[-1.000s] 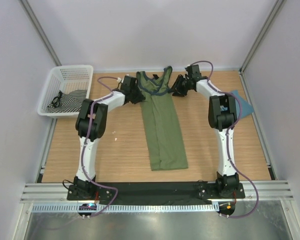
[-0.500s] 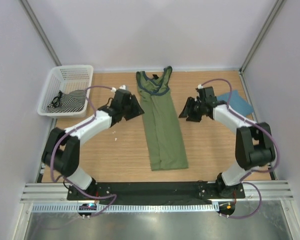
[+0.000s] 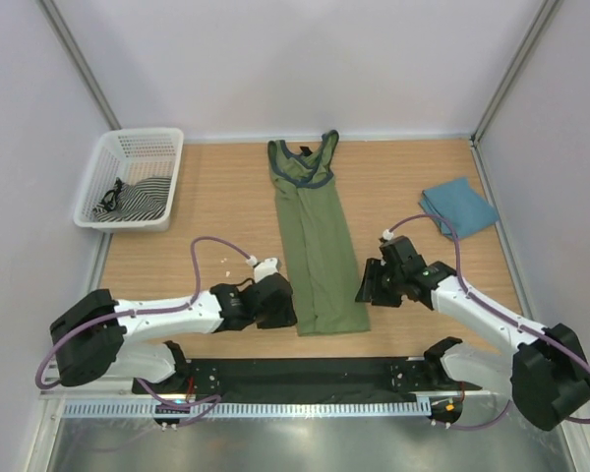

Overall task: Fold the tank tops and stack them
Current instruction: Fold the tank top

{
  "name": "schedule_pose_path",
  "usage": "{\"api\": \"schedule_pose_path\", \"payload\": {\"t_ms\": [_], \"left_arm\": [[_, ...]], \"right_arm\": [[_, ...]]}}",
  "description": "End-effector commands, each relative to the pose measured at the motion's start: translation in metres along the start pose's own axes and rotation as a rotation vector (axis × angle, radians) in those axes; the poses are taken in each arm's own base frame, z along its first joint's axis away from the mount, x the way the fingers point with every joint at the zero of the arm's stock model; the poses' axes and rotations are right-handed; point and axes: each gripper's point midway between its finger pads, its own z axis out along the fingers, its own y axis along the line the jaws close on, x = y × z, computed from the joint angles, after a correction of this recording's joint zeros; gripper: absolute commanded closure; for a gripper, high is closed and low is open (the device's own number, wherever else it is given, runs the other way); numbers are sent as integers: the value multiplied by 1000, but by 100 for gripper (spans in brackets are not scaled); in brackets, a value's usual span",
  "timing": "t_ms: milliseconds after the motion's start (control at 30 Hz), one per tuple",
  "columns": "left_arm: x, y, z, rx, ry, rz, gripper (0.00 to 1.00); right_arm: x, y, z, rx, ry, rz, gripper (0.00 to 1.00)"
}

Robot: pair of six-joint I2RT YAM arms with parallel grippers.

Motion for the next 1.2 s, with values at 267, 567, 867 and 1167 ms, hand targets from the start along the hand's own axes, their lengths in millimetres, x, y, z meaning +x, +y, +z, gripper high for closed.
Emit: {"api": "schedule_pose_path", "payload": {"t_ms": [267, 567, 867, 1167], "left_arm": [[21, -39, 19, 50, -5, -36, 53], [29, -45, 23, 70, 18, -38, 54], [43, -29, 25, 33, 45, -72, 65], [47, -1, 13, -32, 35, -63, 100]], "right_arm": [[57, -22, -4, 80, 60, 49, 48], [66, -17, 5, 65, 91, 27, 63], [71, -7, 7, 45, 103, 6, 95], [74, 5, 0, 37, 93, -24, 99]]}}
